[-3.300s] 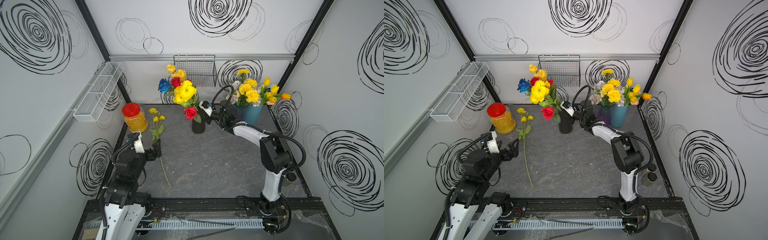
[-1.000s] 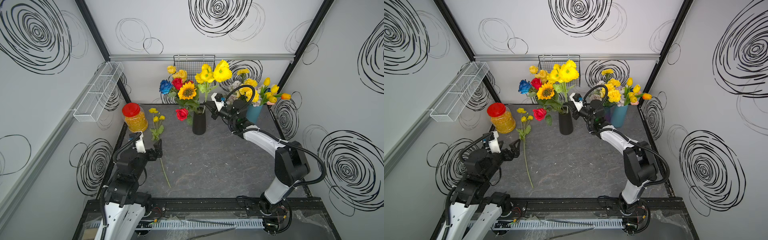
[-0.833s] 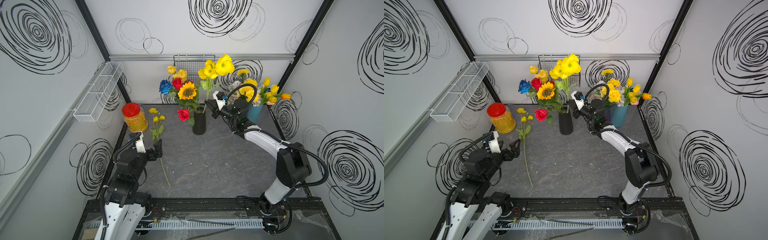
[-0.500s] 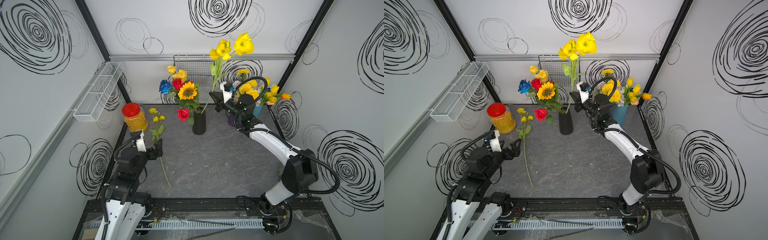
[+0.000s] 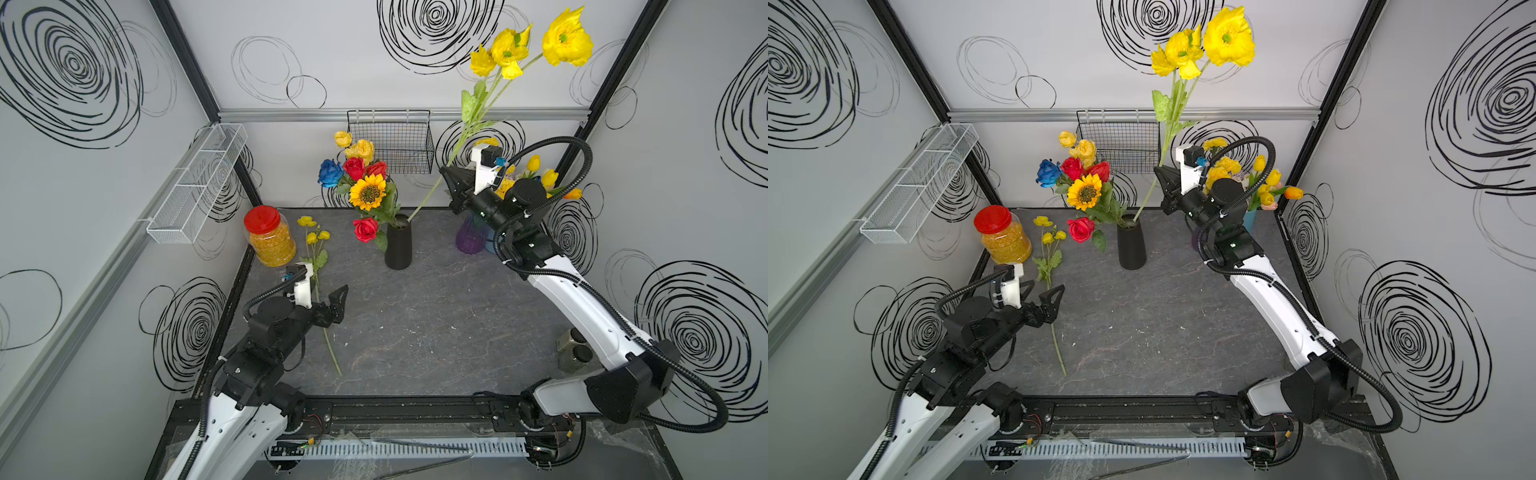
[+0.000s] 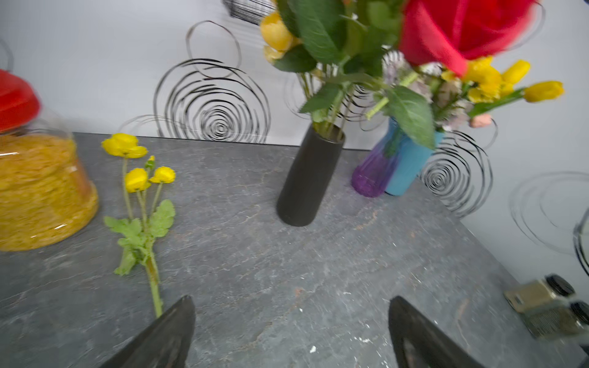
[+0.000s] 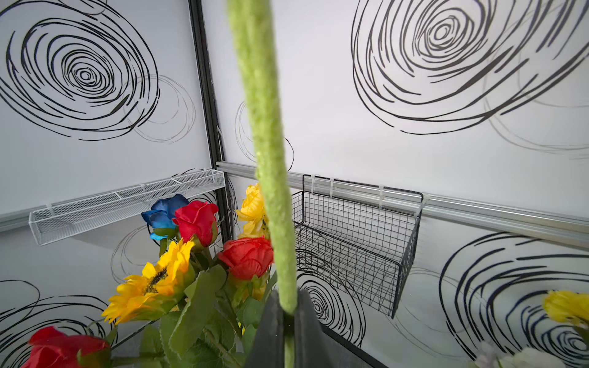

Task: Pick out yellow flowers from the vase
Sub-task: Pick up the flower from the vase.

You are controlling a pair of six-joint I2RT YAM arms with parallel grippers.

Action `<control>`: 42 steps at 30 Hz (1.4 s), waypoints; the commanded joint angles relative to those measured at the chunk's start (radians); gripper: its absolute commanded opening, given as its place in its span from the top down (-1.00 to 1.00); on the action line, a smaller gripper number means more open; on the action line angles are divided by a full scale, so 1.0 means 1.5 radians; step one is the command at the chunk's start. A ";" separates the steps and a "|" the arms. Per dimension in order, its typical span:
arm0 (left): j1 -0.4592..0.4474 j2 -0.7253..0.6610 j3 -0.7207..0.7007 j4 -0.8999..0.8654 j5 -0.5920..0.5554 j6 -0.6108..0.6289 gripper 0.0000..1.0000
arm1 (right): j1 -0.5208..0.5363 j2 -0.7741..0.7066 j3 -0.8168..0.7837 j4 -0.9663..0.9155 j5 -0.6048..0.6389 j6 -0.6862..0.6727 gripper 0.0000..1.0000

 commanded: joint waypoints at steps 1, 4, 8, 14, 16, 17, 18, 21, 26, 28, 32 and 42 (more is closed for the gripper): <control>-0.110 0.017 0.022 0.056 -0.128 0.025 -0.91 | 0.002 -0.059 -0.004 -0.078 0.027 0.021 0.99; -0.217 0.028 0.025 0.077 -0.203 0.054 -0.90 | 0.002 -0.110 -0.043 -0.117 0.024 0.034 0.99; -0.353 0.060 0.037 0.109 -0.273 0.107 -0.85 | 0.001 -0.176 -0.102 -0.171 0.006 0.058 0.99; -0.470 0.131 0.069 0.160 -0.303 0.171 -0.76 | 0.004 -0.253 -0.192 -0.215 -0.069 0.107 1.00; -0.478 0.162 0.088 0.173 -0.285 0.184 -0.71 | 0.010 -0.276 -0.234 -0.207 -0.118 0.123 1.00; -0.479 0.178 0.096 0.180 -0.274 0.187 -0.70 | 0.016 -0.291 -0.258 -0.195 -0.137 0.133 1.00; -0.479 0.192 0.102 0.190 -0.266 0.188 -0.70 | 0.024 -0.303 -0.281 -0.186 -0.151 0.138 1.00; -0.478 0.227 0.110 0.225 -0.233 0.193 -0.69 | 0.063 -0.331 -0.323 -0.199 -0.126 0.136 1.00; -0.461 0.282 0.116 0.270 -0.189 0.185 -0.61 | 0.131 -0.361 -0.396 -0.149 -0.113 0.166 1.00; -0.452 0.302 0.121 0.273 -0.180 0.178 -0.53 | 0.159 -0.371 -0.422 -0.124 -0.107 0.181 1.00; -0.429 0.333 0.125 0.286 -0.122 0.153 -0.37 | 0.199 -0.392 -0.461 -0.091 -0.092 0.191 1.00; -0.426 0.374 0.136 0.307 -0.039 0.098 0.12 | 0.253 -0.434 -0.532 -0.018 -0.032 0.156 1.00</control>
